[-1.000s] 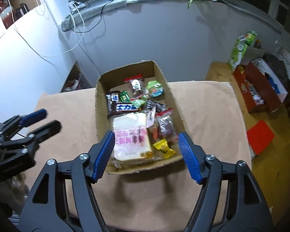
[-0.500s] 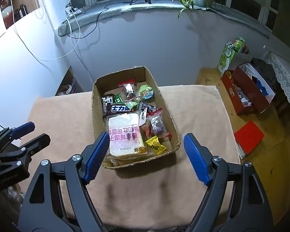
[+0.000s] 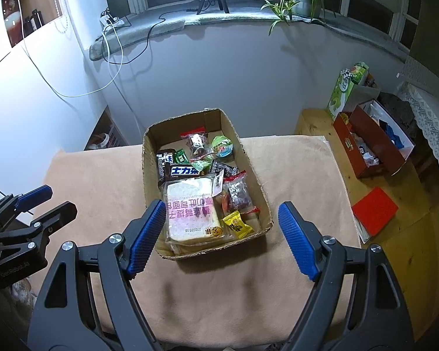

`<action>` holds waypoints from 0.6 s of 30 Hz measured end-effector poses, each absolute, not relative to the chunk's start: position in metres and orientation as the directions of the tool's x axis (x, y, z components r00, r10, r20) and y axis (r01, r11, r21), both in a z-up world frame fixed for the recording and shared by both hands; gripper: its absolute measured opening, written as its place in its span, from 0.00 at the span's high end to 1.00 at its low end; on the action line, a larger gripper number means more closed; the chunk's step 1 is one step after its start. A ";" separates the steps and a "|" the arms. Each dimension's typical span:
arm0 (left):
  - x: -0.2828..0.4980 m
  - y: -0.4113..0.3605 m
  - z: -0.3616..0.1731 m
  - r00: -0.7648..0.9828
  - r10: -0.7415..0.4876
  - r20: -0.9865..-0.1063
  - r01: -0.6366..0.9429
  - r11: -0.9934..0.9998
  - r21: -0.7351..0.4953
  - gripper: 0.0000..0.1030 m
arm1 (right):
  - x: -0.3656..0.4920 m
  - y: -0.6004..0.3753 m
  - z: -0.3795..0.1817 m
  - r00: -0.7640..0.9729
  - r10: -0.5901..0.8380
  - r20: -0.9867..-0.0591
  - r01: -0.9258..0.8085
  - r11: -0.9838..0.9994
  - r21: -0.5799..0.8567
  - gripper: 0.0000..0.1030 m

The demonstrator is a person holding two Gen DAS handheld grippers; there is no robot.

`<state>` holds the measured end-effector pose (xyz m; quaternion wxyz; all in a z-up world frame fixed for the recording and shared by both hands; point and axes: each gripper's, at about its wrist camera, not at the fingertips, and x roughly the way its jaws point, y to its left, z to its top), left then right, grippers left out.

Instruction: Organize snacks

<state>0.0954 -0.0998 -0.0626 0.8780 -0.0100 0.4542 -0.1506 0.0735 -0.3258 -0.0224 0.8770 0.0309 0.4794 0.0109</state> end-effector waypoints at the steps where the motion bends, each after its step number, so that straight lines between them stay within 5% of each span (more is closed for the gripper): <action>1: 0.095 -0.100 -0.062 0.542 -0.273 -0.795 0.254 0.955 -0.155 0.32 | 0.073 -0.325 -0.022 0.541 0.047 -0.840 0.011 0.998 0.063 0.21; 18: 0.092 -0.098 -0.057 0.552 -0.254 -0.794 0.227 0.962 -0.149 0.31 | 0.075 -0.325 -0.016 0.547 0.048 -0.836 0.004 0.998 0.060 0.20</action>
